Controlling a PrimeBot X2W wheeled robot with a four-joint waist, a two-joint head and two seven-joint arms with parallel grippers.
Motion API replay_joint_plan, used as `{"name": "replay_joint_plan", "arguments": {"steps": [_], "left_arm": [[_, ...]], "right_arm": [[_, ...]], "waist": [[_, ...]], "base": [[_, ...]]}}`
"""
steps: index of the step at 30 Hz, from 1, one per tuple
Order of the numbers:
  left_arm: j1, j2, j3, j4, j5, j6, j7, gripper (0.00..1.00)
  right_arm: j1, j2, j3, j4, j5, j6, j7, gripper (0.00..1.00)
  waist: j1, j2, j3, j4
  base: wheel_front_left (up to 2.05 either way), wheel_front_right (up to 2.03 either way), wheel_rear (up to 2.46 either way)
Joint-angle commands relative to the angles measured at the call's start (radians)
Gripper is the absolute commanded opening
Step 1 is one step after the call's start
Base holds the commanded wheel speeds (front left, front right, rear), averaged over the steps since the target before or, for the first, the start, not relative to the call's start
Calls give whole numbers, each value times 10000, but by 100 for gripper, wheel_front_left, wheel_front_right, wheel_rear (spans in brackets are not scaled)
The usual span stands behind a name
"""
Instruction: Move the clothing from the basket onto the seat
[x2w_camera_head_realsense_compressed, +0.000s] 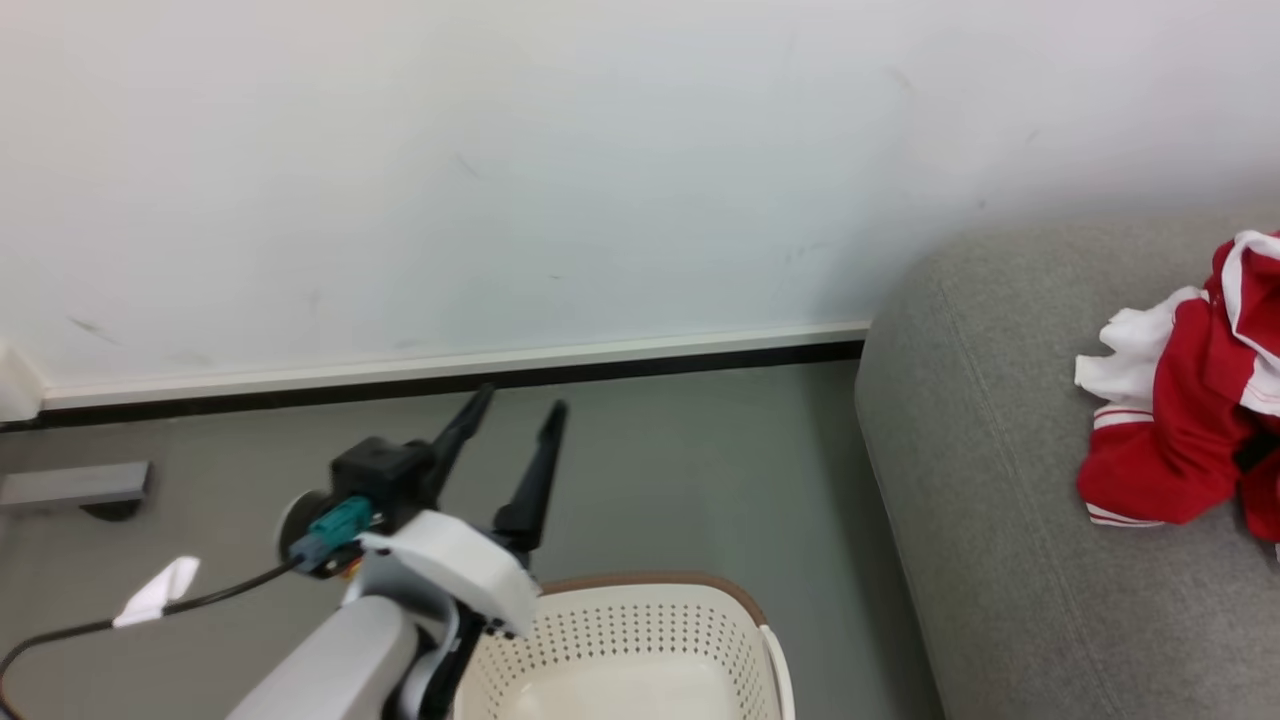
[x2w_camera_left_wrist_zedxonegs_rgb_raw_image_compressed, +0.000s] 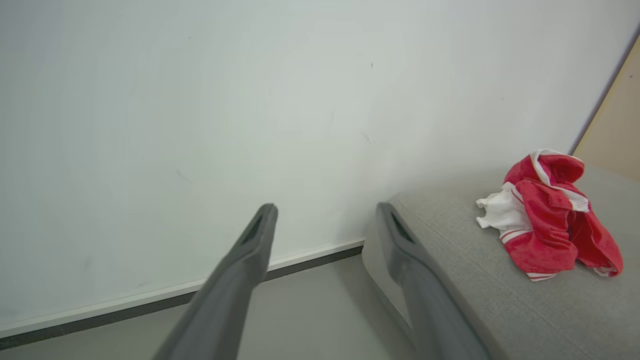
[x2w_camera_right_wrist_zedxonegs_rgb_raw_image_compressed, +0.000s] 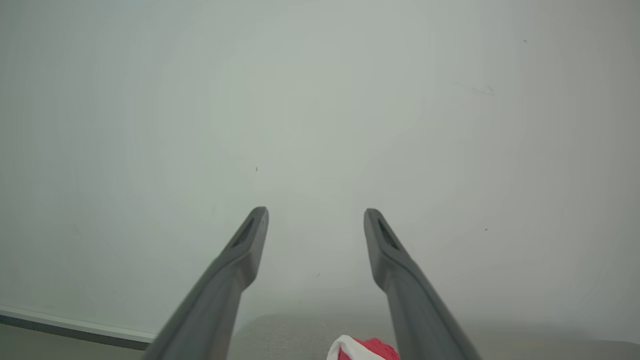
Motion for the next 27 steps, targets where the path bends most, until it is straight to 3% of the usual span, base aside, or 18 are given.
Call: {"name": "replay_joint_plan", "arguments": {"steps": [1, 6, 11, 17, 27], "left_arm": [[241, 225, 128, -29, 7, 150, -38, 100], [882, 599, 785, -427, -197, 635, -95, 100], [1543, 791, 1325, -823, -420, 821, -110, 100], [2663, 698, 2400, -1413, -143, 1010, -116, 100], [4396, -241, 4157, -1714, 1112, 488, -112, 100]], "right_arm": [[410, 153, -88, -119, -130, -23, -164, 100], [1610, 743, -618, -700, -528, -23, -653, 100], [2695, 1341, -1153, -1115, -1044, -23, -905, 100], [4553, 2668, -2146, -1924, -1901, -23, -1071, 100], [7106, 4987, -3581, -2707, -3165, -23, -1087, 100]], "waist": [[3, -1, -149, 163], [3, -1, -300, 434], [3, -1, -379, 613], [3, -1, -498, 818], [3, -1, -597, 1043]], "base": [[0, 0, 0], [0, 0, 0], [0, 0, 0], [0, 0, 0], [0, 0, 0]]}}
